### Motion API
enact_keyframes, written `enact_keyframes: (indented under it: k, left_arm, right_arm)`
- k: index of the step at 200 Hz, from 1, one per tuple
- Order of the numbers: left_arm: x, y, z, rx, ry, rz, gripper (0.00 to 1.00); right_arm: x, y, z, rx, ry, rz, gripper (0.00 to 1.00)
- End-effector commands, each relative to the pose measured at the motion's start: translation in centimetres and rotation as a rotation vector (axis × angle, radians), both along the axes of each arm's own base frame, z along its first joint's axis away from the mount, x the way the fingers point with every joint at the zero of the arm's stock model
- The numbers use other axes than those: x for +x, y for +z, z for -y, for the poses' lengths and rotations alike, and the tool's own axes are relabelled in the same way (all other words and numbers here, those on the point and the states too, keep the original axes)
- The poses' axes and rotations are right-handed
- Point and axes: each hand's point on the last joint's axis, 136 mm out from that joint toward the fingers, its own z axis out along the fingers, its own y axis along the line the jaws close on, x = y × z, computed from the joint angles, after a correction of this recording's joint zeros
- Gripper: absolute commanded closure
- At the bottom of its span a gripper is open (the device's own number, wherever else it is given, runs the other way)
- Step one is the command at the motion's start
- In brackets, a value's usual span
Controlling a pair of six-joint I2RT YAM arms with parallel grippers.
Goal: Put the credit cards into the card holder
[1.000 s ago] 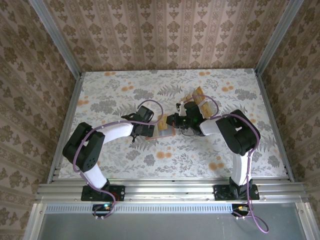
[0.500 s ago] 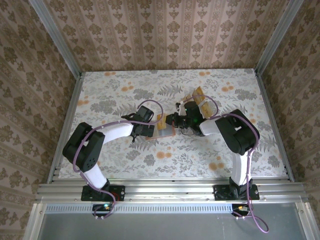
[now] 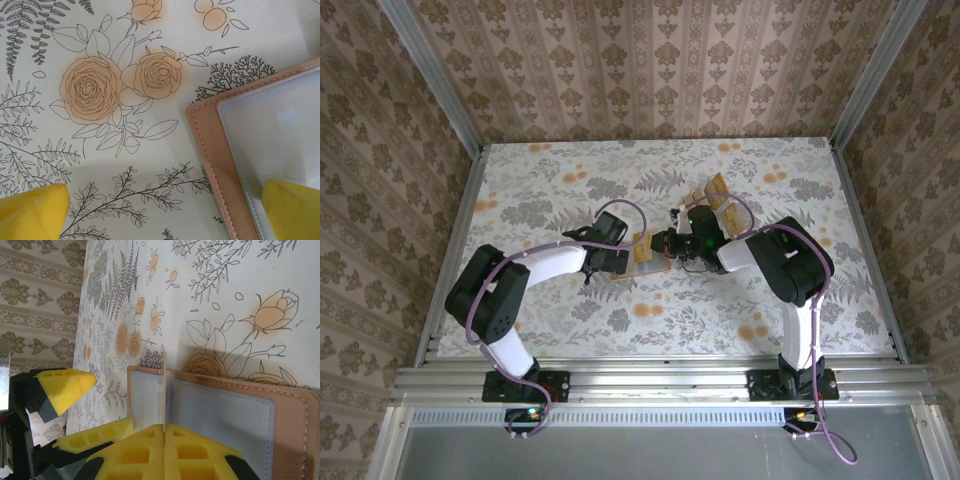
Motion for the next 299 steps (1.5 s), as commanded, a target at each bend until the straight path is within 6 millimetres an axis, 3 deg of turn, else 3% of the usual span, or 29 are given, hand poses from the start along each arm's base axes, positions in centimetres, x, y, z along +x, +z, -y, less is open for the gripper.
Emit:
enact_keyframes:
  k: [1, 103, 239, 299]
  left_arm:
    - [-2.0, -1.5, -1.8, 0.085, 0.002, -0.079, 0.00]
    - [-2.1, -1.5, -1.8, 0.087, 0.003, -0.081, 0.00]
    - [-1.9, -1.6, -1.8, 0.087, 0.004, -0.081, 0.00]
    - [-1.9, -1.5, -1.7, 0.087, 0.003, -0.079, 0.00]
  right_arm:
    - [-0.9, -1.2, 0.2, 0.002, 0.020, -0.018, 1.00]
    - [-1.6, -2.6, 1.9, -0.009, -0.002, -0.040, 1.00]
    - [-2.5, -3.1, 0.6, 0.037, 0.094, -0.070, 1.00]
    - [-2.1, -3.2, 1.4, 0.017, 0.063, -0.068, 1.00]
